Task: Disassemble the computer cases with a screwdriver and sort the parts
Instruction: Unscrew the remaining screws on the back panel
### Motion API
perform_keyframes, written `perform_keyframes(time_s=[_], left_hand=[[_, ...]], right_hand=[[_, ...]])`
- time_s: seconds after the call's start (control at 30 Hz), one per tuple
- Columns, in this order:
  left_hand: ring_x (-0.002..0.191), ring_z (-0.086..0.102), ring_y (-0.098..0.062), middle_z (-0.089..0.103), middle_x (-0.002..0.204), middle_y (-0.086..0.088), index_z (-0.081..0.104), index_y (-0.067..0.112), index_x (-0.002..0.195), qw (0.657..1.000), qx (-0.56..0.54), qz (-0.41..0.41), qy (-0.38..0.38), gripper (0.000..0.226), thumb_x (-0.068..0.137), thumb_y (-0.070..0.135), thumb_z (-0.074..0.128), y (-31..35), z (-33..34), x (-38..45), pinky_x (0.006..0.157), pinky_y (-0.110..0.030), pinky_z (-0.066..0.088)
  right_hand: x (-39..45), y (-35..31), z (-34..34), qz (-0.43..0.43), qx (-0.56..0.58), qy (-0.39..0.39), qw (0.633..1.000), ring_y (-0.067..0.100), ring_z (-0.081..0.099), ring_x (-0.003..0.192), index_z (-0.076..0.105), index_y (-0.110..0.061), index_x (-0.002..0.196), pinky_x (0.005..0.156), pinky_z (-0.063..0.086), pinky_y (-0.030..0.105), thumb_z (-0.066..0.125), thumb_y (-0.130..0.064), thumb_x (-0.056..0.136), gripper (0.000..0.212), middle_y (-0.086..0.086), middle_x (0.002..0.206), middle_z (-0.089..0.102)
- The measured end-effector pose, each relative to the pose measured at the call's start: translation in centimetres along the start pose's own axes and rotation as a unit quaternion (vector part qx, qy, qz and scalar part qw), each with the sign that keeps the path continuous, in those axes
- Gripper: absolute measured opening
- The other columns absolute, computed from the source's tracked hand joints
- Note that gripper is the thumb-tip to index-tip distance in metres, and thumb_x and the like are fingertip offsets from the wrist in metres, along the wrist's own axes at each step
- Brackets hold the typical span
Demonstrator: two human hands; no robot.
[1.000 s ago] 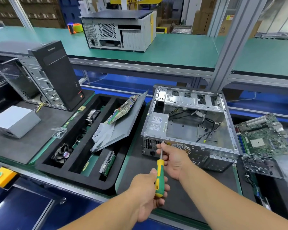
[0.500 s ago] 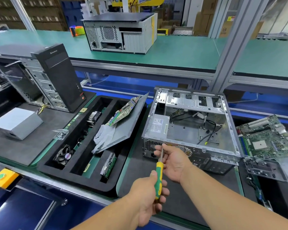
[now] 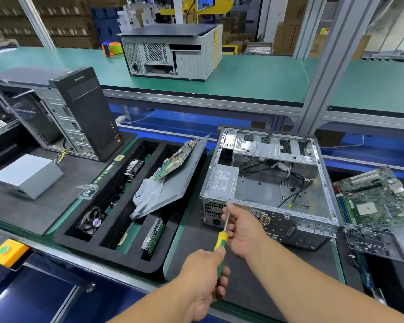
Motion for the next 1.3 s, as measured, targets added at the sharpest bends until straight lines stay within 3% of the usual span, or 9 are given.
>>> perform_keyframes(time_s=[0.13,0.77,0.97,1.3], left_hand=[[0.049,0.046,-0.016,0.062,0.073,-0.010,0.057,0.008,0.111,1.000,0.002,0.010,0.003,0.025,0.105,0.032,0.060,0.1,-0.4,0.1,0.045,-0.025,0.035],[0.050,0.043,-0.018,0.061,0.076,-0.014,0.058,0.004,0.108,1.000,-0.005,0.000,0.021,0.031,0.109,0.034,0.050,-0.2,-0.3,0.7,0.044,-0.024,0.031],[0.045,0.042,-0.017,0.062,0.065,-0.011,0.068,0.003,0.093,0.997,-0.061,-0.054,-0.007,0.054,0.110,0.048,0.042,-0.1,0.1,0.2,0.041,-0.022,0.026],[0.043,0.033,-0.015,0.051,0.058,-0.006,0.066,0.009,0.081,0.998,0.011,-0.047,0.031,0.051,0.106,0.049,0.045,-1.1,-2.4,0.9,0.043,-0.021,0.020]], right_hand=[[-0.3,0.0,0.3,0.018,0.055,-0.033,0.998,0.006,0.033,0.040,0.069,-0.009,0.089,0.035,0.023,0.018,0.060,-0.018,0.099,0.016,0.000,0.062,0.063],[-0.2,0.5,0.7,0.006,0.105,-0.032,0.994,0.006,0.031,0.038,0.066,-0.006,0.086,0.034,0.023,0.018,0.060,-0.012,0.099,0.015,0.003,0.060,0.061],[-0.3,0.3,0.5,0.005,0.091,-0.015,0.996,0.008,0.028,0.040,0.065,-0.008,0.084,0.035,0.021,0.018,0.062,-0.012,0.097,0.014,0.003,0.060,0.060],[0.8,1.2,-0.8,0.011,0.110,0.020,0.994,0.008,0.025,0.038,0.053,-0.013,0.068,0.036,0.017,0.017,0.052,-0.012,0.081,0.013,0.001,0.053,0.049]])
Point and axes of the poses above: each hand's wrist, its own x-axis towards the middle knuckle, its own z-axis out of the palm, y = z × x, the point moved 7 cm from there along x, towards the middle knuckle
